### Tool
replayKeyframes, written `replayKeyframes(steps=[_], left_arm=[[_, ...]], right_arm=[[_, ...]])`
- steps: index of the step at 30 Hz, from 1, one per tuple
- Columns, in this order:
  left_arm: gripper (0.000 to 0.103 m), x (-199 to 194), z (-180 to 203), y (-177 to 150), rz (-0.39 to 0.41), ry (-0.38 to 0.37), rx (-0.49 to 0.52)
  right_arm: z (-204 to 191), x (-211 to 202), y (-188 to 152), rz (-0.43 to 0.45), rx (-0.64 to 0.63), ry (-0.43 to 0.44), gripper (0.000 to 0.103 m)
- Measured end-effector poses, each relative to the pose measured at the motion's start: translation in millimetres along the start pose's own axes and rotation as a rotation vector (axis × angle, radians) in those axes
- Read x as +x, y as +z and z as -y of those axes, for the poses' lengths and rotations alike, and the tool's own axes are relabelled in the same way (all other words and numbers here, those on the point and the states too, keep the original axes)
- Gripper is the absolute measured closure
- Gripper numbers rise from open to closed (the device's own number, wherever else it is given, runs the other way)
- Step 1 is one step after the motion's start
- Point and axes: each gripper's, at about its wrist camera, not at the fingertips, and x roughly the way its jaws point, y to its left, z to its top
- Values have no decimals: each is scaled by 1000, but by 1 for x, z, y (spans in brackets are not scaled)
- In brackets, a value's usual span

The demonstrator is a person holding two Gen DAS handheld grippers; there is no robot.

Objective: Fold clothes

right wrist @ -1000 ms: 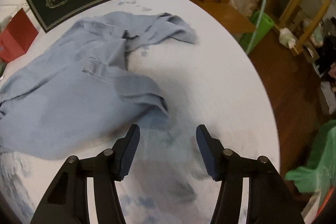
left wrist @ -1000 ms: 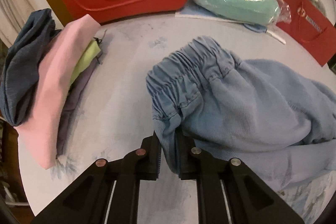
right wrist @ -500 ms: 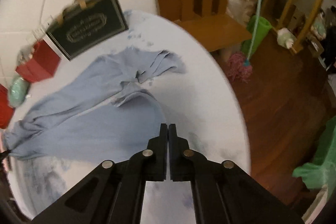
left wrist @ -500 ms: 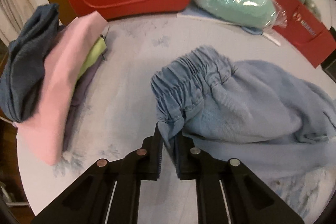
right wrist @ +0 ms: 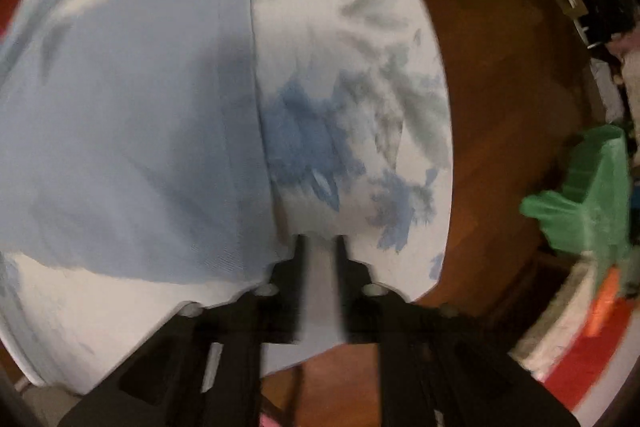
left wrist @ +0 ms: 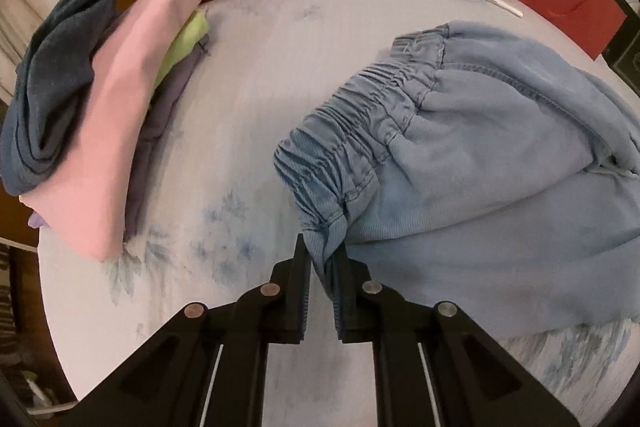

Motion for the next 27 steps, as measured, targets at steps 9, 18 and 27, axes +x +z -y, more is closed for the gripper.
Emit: replayKeyframes(steps=[9, 18, 27], left_arm=[[95, 4, 2, 2, 24, -8, -26], [97, -3, -1, -5, 36, 4, -43], [97, -61, -7, -41, 60, -83, -57]], right_arm=[[-8, -24, -12, 140, 12, 86, 54], [-46, 0, -16, 108, -43, 10, 98], [-21, -67, -27, 196, -94, -130, 100]])
